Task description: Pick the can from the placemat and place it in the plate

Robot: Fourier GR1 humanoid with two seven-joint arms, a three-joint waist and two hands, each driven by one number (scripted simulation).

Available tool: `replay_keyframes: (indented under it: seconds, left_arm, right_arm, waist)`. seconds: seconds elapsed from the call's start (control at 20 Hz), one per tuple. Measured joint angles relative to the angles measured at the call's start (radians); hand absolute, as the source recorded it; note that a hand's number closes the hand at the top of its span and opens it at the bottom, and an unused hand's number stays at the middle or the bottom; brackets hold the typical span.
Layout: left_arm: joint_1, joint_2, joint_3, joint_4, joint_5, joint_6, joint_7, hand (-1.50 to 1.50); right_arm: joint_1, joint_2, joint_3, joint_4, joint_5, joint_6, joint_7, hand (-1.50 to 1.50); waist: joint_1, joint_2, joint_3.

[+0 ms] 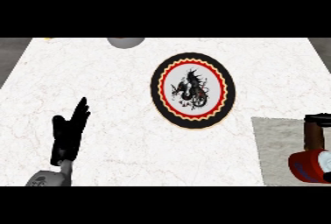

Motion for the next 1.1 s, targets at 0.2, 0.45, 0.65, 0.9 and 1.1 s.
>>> replay_keyframes:
  seconds: [0.2,0.45,0.65,0.9,1.1]
  left_arm:
    - [-0.012,-0.003,-0.008,-0.015,-0.011,0.006,0.024,0.0]
    - [0.003,-0.005,-0.015,-0.038,-0.021,0.005,0.034,0.0]
    - [-0.007,-0.003,-0.013,-0.045,-0.026,0.001,0.051,0.0]
    - [0.003,-0.007,-0.011,-0.069,-0.035,0.0,0.064,0.0]
    - [0.014,-0.008,0.002,-0.073,-0.037,-0.014,0.067,0.0]
  right_arm:
    - [-0.002,-0.086,0.015,0.003,0.152,-0.109,-0.097,-1.5]
    - [-0.002,-0.193,0.056,0.027,0.295,-0.191,-0.178,-1.5]
    - [-0.013,-0.258,0.134,0.018,0.403,-0.216,-0.184,-1.5]
    - [-0.034,-0.268,0.225,0.033,0.519,-0.244,-0.189,-1.5]
    - [-0.062,-0.247,0.263,0.074,0.587,-0.257,-0.192,-1.5]
  waist:
    - [0.011,0.001,-0.002]
    - [0.021,0.001,-0.004]
    - [0.025,0.002,-0.006]
    - [0.026,0.002,-0.006]
    - [0.022,0.001,-0.006]
